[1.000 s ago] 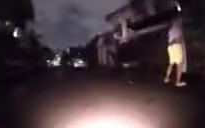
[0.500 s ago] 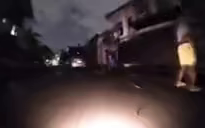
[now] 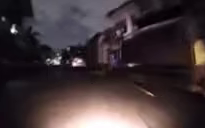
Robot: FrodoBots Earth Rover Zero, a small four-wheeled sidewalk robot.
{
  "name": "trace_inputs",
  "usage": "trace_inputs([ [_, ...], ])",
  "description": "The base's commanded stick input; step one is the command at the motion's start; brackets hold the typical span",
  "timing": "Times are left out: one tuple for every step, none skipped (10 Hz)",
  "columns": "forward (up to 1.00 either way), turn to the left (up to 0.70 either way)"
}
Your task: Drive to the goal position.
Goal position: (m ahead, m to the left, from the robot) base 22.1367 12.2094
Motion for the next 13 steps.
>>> trace_inputs([
  [1.00, 0.27],
  [1.00, 0.16],
  [1.00, 0.00],
  [1.00, 0.00],
  [1.00, 0.00],
  [1.00, 0.00],
  [1.00, 0.27],
  [1.00, 0.27],
  [1.00, 0.27],
  [1.00, 0.27],
  [1.00, 0.15],
  [1.00, 0.00],
  [1.00, 0.00],
])
